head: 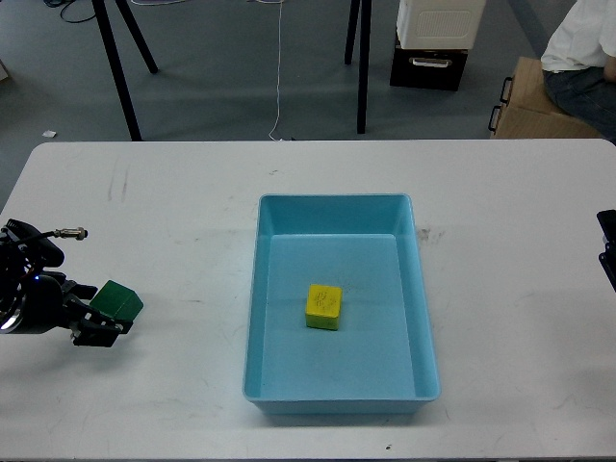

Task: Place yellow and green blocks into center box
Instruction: 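Close the left gripper around the green cube, then lift the green cube with the left gripper and carry it over the tray, then lower the green cube onto the yellow cube and open the left gripper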

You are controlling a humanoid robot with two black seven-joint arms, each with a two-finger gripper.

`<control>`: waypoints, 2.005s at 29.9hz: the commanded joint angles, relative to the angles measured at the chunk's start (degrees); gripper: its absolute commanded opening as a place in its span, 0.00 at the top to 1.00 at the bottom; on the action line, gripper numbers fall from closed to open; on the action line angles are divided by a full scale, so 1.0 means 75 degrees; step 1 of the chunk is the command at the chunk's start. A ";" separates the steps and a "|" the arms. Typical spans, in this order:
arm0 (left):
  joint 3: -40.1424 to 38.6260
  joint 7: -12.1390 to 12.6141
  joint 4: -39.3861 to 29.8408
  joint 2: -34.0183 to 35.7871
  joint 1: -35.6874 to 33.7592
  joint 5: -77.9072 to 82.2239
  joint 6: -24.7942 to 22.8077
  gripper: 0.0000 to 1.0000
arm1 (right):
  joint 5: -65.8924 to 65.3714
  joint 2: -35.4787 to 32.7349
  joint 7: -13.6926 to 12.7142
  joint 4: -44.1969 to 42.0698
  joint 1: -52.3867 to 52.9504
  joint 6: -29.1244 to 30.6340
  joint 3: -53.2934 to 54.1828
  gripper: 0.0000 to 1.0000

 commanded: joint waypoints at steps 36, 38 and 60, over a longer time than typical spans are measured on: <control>0.0187 0.0000 -0.1501 -0.0201 -0.3961 -0.0001 0.0000 0.82 | 0.0000 -0.0012 0.0000 -0.0810 -0.0176 -0.0311 0.0117 0.02; 0.0198 0.0000 -0.1737 -0.0808 -0.4314 -0.0001 0.0000 0.82 | 0.0000 -0.0012 0.0012 -0.0846 -0.0165 -0.0346 0.0234 0.02; 0.2412 0.0000 -0.0285 -0.4526 -0.4105 -0.0001 0.0000 0.77 | 0.0000 0.0000 0.0012 -0.0986 -0.0059 -0.0381 0.0527 0.02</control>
